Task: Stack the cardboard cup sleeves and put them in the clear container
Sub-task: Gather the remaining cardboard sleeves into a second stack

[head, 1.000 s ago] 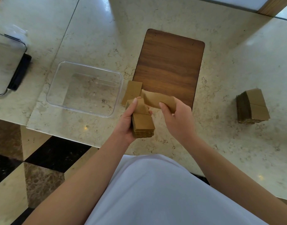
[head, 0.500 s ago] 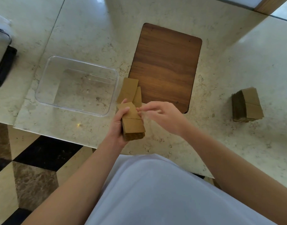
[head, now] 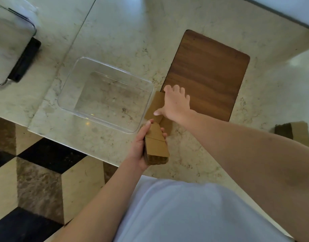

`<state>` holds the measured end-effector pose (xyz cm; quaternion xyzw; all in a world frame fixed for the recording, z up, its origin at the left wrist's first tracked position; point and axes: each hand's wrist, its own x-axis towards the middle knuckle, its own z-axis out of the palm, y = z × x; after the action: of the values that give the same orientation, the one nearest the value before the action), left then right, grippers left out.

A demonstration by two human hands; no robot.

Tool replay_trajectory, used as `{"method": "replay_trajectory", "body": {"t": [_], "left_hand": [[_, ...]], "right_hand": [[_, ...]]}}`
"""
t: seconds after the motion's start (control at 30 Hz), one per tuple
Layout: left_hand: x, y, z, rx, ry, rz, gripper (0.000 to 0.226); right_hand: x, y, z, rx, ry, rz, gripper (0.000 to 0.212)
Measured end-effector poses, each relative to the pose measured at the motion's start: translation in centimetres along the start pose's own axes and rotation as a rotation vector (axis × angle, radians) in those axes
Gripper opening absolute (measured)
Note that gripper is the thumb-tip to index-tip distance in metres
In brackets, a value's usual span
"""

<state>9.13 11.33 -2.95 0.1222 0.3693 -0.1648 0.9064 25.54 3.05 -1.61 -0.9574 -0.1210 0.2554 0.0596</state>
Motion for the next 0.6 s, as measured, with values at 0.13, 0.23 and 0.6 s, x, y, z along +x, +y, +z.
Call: {"method": "replay_trajectory", "body": {"t": [0.13,0.23,0.6], "left_hand": [[0.1,0.1,-0.3,0.018,0.042,0.01,0.03],[0.1,0.0,-0.1,0.041,0.05,0.008,0.02],[-0.7,-1.6,1.6,0.198,-0.064,-0.005,0.036]], "right_hand": [[0.3,0.2,-0.1,0.064,0.02,0.011,0.084],[-0.6,1.8,-1.0,0.41,-0.15,0.074,0.058],[-8.6,8.2,-2.8,0.919,-0.053,0.207,0.019]]}}
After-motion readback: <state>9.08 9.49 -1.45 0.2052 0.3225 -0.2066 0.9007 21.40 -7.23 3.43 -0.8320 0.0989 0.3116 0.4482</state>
